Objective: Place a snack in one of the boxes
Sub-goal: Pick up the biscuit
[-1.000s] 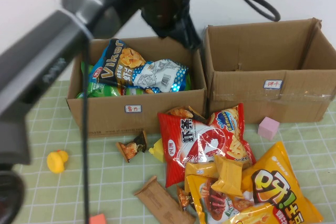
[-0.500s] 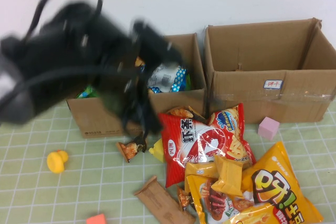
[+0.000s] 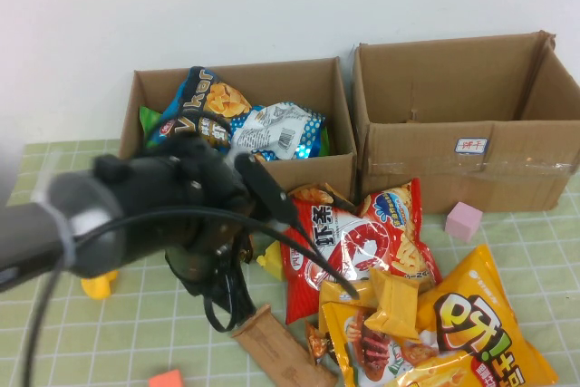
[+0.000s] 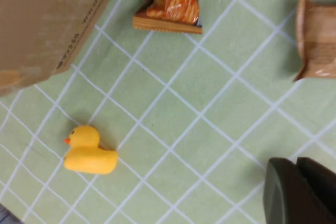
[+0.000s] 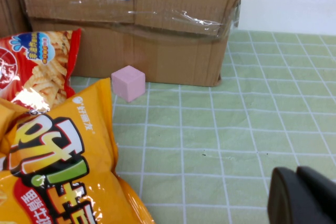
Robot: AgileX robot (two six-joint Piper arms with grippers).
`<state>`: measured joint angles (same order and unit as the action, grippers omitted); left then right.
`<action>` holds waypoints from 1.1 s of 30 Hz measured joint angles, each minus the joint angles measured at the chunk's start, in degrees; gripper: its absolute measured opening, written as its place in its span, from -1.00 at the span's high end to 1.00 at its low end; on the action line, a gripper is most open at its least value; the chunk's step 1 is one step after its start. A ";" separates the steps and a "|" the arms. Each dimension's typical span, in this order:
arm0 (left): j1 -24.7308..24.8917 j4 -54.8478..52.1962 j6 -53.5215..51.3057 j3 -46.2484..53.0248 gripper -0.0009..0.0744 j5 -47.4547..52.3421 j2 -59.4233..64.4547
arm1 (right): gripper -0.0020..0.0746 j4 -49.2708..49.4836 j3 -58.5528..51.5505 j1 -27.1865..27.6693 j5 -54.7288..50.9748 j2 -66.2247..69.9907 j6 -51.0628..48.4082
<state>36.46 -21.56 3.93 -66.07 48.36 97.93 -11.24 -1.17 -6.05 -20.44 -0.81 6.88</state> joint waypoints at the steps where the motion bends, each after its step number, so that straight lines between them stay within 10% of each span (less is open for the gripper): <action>1: 0.00 -1.43 -0.05 0.00 0.87 -0.19 2.26 | 0.95 0.00 0.00 0.00 0.00 0.00 0.00; 11: 0.00 -7.09 4.68 -1.30 -0.45 -7.07 13.67 | 0.95 0.00 0.00 0.00 0.00 0.00 0.00; 33: -11.17 8.76 -7.98 -8.62 -0.27 -21.96 22.17 | 0.95 0.00 0.00 0.00 0.00 0.00 0.00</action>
<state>25.29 -12.81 -4.04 -74.69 26.40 120.10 -11.24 -1.17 -6.05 -20.44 -0.81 6.88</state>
